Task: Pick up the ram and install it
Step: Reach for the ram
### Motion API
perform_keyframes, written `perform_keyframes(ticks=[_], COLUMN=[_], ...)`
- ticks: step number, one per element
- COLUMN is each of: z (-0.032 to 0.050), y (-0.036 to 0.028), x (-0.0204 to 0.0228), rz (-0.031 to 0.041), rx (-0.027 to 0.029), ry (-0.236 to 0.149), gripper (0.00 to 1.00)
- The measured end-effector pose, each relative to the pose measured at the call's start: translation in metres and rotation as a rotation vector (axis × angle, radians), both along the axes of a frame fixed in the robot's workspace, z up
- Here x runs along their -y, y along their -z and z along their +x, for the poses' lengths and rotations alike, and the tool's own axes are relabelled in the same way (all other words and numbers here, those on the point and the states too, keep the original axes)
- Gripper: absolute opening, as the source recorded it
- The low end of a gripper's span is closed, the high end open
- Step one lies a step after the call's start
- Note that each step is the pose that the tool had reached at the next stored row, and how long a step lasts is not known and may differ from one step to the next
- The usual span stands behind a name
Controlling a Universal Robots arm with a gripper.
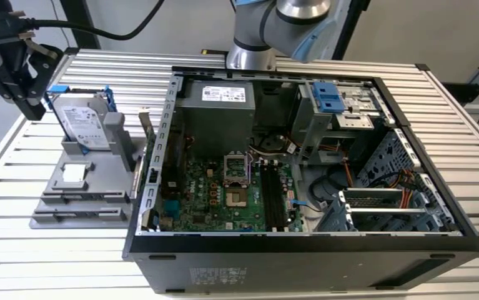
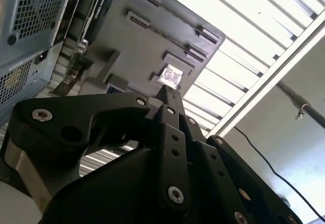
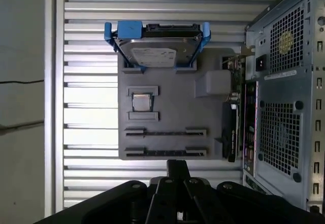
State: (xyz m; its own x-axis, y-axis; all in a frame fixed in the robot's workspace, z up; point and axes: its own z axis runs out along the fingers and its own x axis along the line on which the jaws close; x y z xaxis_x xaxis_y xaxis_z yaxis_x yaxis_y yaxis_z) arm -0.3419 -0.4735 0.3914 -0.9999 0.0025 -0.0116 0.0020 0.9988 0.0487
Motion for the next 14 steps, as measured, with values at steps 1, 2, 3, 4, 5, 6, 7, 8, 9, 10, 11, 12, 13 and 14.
perform_keyframes(ticks=[1, 2, 3, 4, 5, 6, 7, 8, 9, 10, 11, 12, 13, 14], z=[0.0, -0.0001, -0.0002, -0.0003, -0.0003, -0.0003, -0.0003, -0.0003, -0.0003, -0.0004, -0.0004, -0.0004, -0.0004, -0.0004], y=[0.0, 0.0, 0.0, 0.0, 0.0, 0.0, 0.0, 0.0, 0.0, 0.0, 0.0, 0.0, 0.0, 0.0], x=[0.0, 0.0, 0.0, 0.0, 0.0, 0.0, 0.0, 0.0, 0.0, 0.0, 0.0, 0.0, 0.0, 0.0], rz=[0.0, 0.0, 0.0, 0.0001, 0.0, 0.0, 0.0, 0.0, 0.0001, 0.0, 0.0, 0.0, 0.0, 0.0001], rx=[0.0, -0.0001, -0.0001, 0.0, -0.0001, -0.0001, 0.0, -0.0001, 0.0, -0.0001, 0.0, 0.0, 0.0, 0.0], ry=[-0.001, -0.001, -0.001, -0.001, -0.001, -0.001, -0.001, -0.001, -0.001, -0.001, -0.001, -0.001, -0.001, -0.001], gripper=[0.0, 0.0, 0.0, 0.0, 0.0, 0.0, 0.0, 0.0, 0.0, 0.0, 0.0, 0.0, 0.0, 0.0])
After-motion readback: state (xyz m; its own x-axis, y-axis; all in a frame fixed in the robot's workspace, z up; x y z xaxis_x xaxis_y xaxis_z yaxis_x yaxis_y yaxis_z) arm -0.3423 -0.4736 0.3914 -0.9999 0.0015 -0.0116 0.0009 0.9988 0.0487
